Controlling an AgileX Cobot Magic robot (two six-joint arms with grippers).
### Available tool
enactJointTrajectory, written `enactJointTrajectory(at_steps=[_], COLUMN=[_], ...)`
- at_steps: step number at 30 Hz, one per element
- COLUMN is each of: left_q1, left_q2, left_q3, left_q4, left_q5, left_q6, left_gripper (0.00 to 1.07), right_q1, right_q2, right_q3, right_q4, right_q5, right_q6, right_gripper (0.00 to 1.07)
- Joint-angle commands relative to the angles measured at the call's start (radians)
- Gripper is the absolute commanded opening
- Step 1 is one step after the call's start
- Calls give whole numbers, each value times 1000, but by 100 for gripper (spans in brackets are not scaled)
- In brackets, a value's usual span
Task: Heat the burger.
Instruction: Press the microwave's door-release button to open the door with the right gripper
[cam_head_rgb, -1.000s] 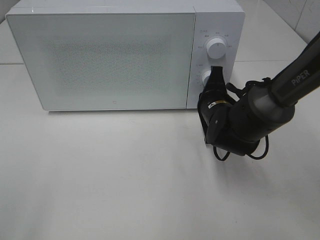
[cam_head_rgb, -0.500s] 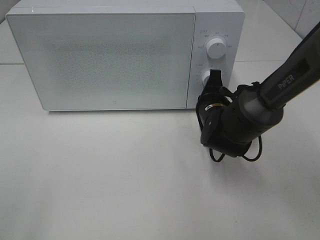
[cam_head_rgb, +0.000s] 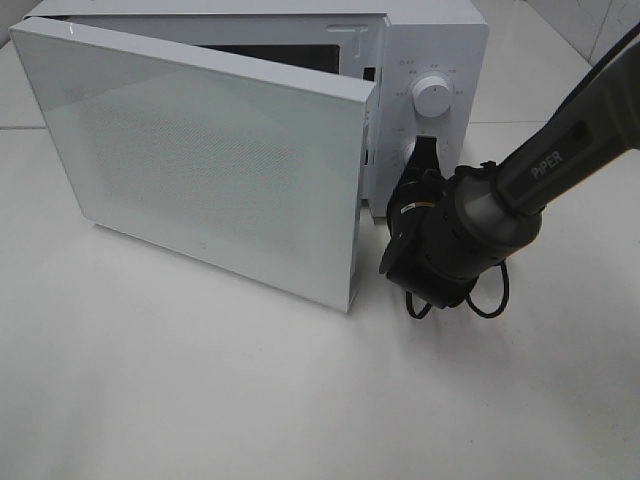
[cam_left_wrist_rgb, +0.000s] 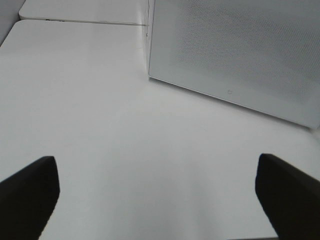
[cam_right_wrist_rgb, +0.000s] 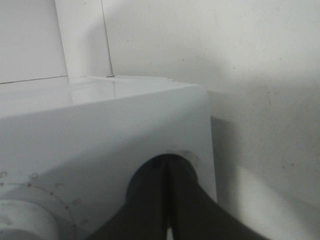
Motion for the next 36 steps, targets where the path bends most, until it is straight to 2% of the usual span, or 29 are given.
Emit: enactJointTrajectory(at_steps=[1,17,31,36], left_q1=[3,3,3,3], left_q2=[-16,-16,-16,-16], left_q3=[1,1,1,1], left_q4=[0,0,0,0], left_q5=[-5,-5,-5,-5], left_q6=[0,0,0,0], left_gripper=[100,100,100,100], right_q1=[-61,-58,-47,-47], right_q2=[-8,-23,-75,-117], right_q3=[-106,-99,11,58], right_q4=[-165,-165,-163,-171], right_q5=[-218,-155,-92,29], right_q6=[-27,-47,-41,-82], right_gripper=[0,0,0,0])
